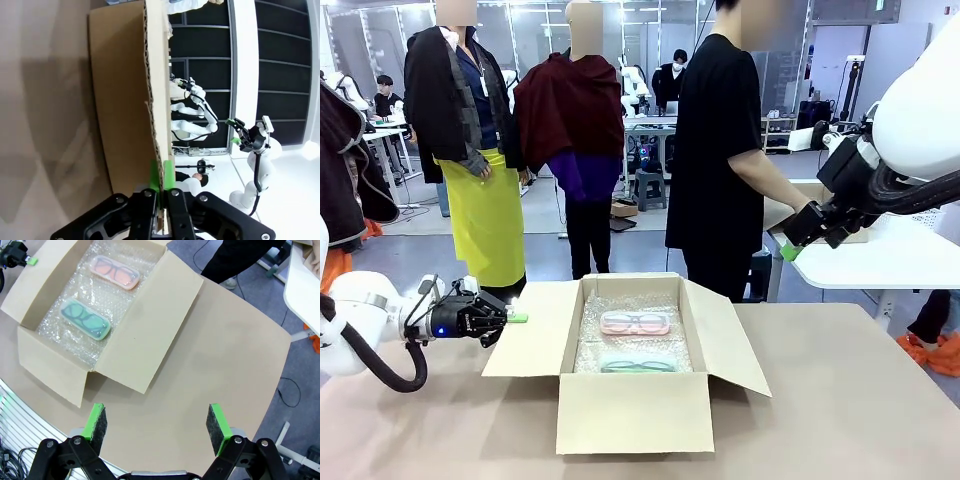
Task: Pack the glasses set securely to prepare it for shipping.
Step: Position the Package Box on the left side of the table.
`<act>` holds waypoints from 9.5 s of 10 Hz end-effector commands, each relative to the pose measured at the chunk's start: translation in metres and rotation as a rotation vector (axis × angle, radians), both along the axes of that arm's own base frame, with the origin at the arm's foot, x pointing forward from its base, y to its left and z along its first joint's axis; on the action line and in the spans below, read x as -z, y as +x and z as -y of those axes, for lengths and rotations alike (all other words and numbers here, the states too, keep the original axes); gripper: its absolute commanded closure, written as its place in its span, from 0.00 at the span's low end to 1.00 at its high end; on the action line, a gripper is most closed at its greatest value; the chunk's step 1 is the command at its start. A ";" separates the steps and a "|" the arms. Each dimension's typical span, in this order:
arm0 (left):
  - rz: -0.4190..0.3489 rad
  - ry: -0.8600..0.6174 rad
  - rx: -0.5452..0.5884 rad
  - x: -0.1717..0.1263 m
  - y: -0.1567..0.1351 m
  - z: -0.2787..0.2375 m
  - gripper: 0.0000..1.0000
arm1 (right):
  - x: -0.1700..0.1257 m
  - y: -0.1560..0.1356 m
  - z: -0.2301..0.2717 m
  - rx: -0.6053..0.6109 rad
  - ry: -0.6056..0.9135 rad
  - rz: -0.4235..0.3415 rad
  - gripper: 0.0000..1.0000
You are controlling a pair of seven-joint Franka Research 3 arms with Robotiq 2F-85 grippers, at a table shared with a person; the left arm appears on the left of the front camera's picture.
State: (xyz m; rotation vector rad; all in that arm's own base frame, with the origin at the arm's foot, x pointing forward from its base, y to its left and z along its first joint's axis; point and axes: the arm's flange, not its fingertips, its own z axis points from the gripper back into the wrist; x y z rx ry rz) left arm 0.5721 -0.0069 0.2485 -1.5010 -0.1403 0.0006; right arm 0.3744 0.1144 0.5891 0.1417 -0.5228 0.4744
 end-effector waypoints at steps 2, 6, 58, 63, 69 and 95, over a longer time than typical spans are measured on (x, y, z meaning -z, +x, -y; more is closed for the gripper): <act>0.027 -0.065 0.012 -0.008 -0.013 0.002 1.00 | -0.001 0.000 -0.002 0.009 -0.012 -0.001 0.00; 0.011 -0.024 0.017 -0.003 -0.002 0.002 1.00 | -0.001 0.000 -0.002 0.009 -0.012 -0.001 0.00; 0.122 0.209 -0.118 -0.077 -0.038 -0.401 0.00 | -0.001 0.000 -0.002 0.009 -0.012 -0.001 0.00; 0.122 0.209 -0.118 -0.077 -0.038 -0.401 0.00 | -0.001 0.000 -0.002 0.009 -0.012 -0.001 0.00; 0.531 0.407 0.117 -0.208 -0.045 -0.327 0.00 | -0.001 0.000 -0.002 0.009 -0.012 -0.001 0.00; 0.790 1.084 0.502 -0.319 -0.142 -0.078 0.00 | -0.001 0.000 -0.002 0.009 -0.012 -0.001 0.00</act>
